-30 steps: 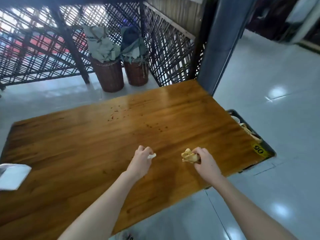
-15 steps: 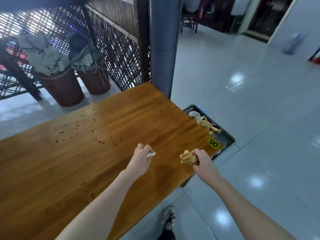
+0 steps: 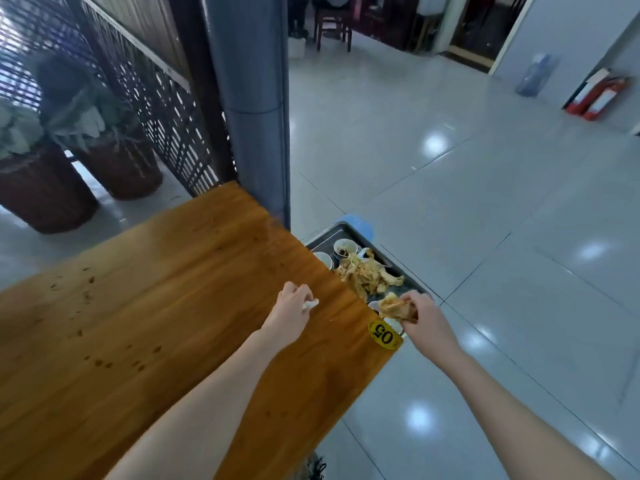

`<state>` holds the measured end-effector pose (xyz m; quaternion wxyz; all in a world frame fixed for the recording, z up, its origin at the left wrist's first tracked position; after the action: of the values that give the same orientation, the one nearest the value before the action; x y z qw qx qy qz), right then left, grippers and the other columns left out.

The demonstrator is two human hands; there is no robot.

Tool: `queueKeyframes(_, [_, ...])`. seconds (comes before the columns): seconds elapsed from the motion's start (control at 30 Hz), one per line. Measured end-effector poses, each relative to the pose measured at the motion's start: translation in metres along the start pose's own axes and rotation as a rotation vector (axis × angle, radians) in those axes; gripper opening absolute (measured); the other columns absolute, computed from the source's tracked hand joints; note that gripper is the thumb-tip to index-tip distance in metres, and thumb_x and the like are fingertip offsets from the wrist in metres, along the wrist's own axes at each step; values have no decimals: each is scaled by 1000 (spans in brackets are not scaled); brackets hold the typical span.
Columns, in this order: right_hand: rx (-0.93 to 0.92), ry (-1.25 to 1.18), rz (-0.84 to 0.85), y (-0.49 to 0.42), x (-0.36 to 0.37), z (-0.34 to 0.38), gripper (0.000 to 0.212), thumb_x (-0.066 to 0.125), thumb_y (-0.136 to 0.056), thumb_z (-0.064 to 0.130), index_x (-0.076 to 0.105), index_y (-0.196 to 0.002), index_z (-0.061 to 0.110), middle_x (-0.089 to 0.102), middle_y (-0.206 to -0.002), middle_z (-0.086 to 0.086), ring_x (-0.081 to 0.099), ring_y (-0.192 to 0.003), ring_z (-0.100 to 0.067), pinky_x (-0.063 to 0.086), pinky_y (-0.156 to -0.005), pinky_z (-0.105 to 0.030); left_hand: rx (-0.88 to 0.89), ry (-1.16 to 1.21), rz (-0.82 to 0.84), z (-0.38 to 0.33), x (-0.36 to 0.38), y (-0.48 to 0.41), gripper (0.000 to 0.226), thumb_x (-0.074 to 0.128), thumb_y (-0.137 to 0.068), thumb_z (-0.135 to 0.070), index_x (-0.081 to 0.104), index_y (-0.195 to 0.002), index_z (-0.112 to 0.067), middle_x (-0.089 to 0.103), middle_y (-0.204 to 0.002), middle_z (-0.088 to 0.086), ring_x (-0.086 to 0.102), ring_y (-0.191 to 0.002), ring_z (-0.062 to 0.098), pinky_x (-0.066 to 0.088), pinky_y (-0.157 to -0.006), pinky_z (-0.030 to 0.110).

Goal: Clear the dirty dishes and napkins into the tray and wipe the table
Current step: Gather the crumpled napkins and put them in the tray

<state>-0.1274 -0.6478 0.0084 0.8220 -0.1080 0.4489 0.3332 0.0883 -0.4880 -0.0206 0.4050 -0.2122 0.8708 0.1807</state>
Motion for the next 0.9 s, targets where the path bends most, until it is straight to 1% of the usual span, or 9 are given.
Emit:
queueKeyframes(0.17, [25,19,18,-33,-18,-20,36,61,-78,0,57,-107,20,53,-103,0,52,-93,-19,50,-76,-39,40,-13,45,-27,17,-44,19,50,-98,-13,53,-116,-20,42,-110,-2,46,-86,12,38,-69,17])
queueKeyframes(0.27, [33,25,34,-56,-25,-31,34,64,-80,3,57,-108,20,50,-102,2,52,-94,-20,48,-80,-36,13,-2,48,-37,26,-68,19,49,-98,-14,53,-116,-20,42,-109,-2,47,-87,12,40,-73,18])
queueKeyframes(0.33, [10,19,39,-75,-29,-37,33,64,-80,3,57,-105,22,51,-99,4,52,-90,-17,45,-76,-31,11,-2,34,-45,30,-85,20,48,-98,-12,53,-115,-19,42,-109,0,46,-87,12,39,-73,18])
queueKeyframes(0.43, [-16,18,73,-111,-34,-45,32,64,-80,5,57,-104,25,50,-99,6,51,-86,-12,39,-70,-25,5,1,15,-55,38,-112,19,49,-97,-10,54,-115,-15,44,-108,2,45,-88,11,36,-66,12])
queueKeyframes(0.5, [-40,31,104,-139,-35,-50,32,64,-81,6,56,-104,27,49,-99,8,50,-85,-11,37,-67,-24,-37,4,7,-59,44,-129,20,50,-96,-10,56,-115,-12,48,-114,6,50,-98,19,34,-72,12])
queueKeyframes(0.6, [-93,25,168,-182,-36,-58,36,63,-79,2,56,-105,25,47,-98,9,52,-87,-14,37,-70,-25,-169,64,-22,-64,57,-155,23,53,-94,-9,56,-118,-9,47,-121,12,51,-107,28,37,-81,23])
queueKeyframes(0.73, [-141,46,235,-238,-40,-74,37,62,-80,2,58,-113,18,49,-101,6,55,-91,-18,45,-78,-29,-234,102,25,-76,88,-186,22,48,-95,-6,52,-116,-14,42,-116,8,46,-88,17,35,-73,19])
queueKeyframes(0.83, [-159,58,284,-268,-37,-87,34,63,-80,4,59,-112,16,53,-102,3,56,-89,-19,48,-78,-32,-304,145,57,-82,110,-204,23,49,-96,-11,50,-118,-20,37,-114,-1,49,-82,10,38,-67,17])
queueKeyframes(0.9, [-180,78,331,-283,-32,-95,34,64,-80,4,59,-112,16,51,-99,5,57,-88,-20,49,-77,-35,-337,181,63,-86,121,-213,24,51,-96,-13,50,-118,-22,37,-117,-2,52,-86,10,43,-74,19])
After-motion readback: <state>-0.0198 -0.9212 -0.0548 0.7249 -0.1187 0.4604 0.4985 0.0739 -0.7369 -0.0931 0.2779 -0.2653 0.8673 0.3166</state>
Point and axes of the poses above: each hand's wrist, its own y-axis away from the middle knuckle, its own x-axis out of the palm, z = x × y, the point moved 3 cm from there along -y, towards the middle knuckle
